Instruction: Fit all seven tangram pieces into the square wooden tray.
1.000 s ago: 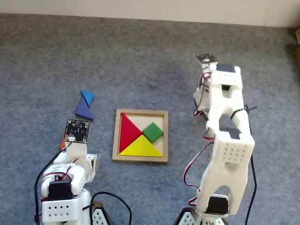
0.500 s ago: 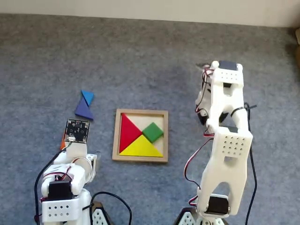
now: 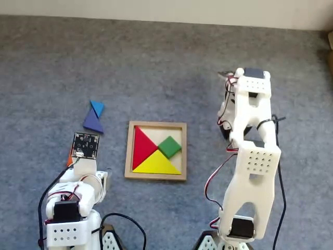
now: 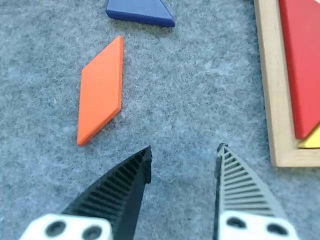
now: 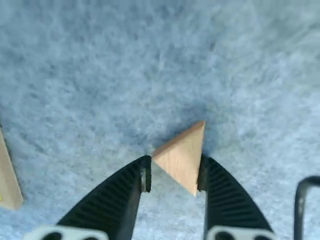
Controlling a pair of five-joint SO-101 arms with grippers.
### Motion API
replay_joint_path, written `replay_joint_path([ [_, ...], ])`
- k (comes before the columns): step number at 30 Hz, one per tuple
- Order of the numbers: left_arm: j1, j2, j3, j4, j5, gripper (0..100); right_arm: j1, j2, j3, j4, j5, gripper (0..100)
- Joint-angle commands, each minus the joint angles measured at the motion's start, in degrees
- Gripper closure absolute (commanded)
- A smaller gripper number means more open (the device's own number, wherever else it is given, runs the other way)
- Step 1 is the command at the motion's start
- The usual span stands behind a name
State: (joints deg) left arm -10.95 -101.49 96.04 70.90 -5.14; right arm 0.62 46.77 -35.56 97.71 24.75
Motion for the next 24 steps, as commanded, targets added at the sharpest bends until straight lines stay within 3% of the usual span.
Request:
replay_joint_path([
  [1, -0.3, -2.9, 1.2, 0.3, 0.5, 79, 0.5, -0.2, -1.5, -2.4, 0.4, 85.3],
  [6, -0.3, -2.9, 1.2, 0.3, 0.5, 79, 0.4, -0.5, -1.5, -2.2, 0.5, 86.4],
  [12, -0.3, -2.9, 1.2, 0.3, 0.5, 79, 0.3, -0.9, -2.0, 1.1, 0.6, 98.1],
  [24, -0.3, -2.9, 1.2, 0.3, 0.5, 79, -0.6, -1.1, -2.2, 2.9, 0.1, 96.4],
])
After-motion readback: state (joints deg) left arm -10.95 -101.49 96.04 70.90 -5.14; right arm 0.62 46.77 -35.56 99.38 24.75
